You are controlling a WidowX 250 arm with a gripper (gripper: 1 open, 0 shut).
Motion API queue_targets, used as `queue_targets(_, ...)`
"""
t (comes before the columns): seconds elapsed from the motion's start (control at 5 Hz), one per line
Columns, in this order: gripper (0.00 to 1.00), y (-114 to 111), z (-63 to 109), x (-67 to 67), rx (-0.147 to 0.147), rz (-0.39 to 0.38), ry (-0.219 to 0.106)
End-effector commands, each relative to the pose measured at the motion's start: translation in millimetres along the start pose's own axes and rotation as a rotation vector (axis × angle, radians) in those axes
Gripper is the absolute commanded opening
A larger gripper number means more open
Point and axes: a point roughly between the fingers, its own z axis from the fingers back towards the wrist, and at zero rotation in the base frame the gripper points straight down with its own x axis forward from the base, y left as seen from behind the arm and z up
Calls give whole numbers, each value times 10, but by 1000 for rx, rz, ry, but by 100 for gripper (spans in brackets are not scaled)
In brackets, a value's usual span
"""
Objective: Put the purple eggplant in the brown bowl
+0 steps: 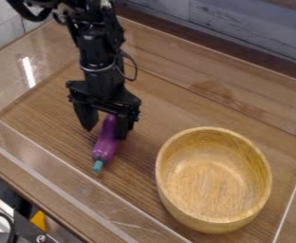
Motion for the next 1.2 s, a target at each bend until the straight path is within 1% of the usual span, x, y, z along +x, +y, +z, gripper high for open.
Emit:
queue_targets(0.0, 100, -8, 34, 48, 2, 0, -35)
queue_targets(0.8, 100, -49, -81, 78, -10, -1, -62)
queue_targets(1.0, 0, -60, -103, 82, -13, -1, -70)
